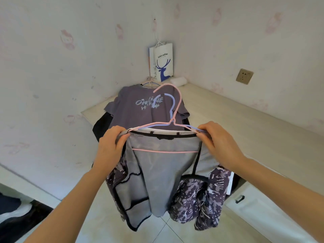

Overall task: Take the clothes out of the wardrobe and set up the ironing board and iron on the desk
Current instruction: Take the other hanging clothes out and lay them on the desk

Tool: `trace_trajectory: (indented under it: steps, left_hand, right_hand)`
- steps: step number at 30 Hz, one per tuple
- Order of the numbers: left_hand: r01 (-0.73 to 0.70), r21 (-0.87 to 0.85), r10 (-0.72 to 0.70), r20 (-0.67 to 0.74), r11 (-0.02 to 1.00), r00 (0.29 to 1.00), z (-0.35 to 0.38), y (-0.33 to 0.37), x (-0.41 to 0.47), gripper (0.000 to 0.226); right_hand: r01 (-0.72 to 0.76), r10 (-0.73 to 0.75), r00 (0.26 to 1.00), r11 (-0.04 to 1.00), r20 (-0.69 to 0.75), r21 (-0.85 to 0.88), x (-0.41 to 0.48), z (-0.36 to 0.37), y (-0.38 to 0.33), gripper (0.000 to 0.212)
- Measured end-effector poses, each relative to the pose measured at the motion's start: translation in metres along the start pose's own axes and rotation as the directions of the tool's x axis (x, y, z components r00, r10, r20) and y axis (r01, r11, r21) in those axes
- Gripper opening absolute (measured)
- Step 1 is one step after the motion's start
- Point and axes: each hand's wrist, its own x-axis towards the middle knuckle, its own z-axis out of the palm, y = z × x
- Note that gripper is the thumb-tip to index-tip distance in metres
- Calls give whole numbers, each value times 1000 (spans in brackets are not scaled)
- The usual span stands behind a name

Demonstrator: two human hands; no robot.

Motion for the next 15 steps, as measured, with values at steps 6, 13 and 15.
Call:
trace_trajectory:
  steps: [6, 13, 15]
  left_hand:
    - [2, -20, -2, -13, 1000, 1000, -16, -29, 47, 9]
    - [2, -27, -1, 21, 1000, 1000, -32, -48, 93, 12]
    - [1, -22, -1, 10, 1000, 1000, -37, -53, 111, 15]
  right_hand:
    - [62, -66, 998, 970, -9, -236, 27, 23, 8, 38]
    - [44, -79, 994, 929, -80, -367, 70, 48, 6, 43]
    - [29, -59, 996, 927, -70, -375, 87, 48, 5, 51]
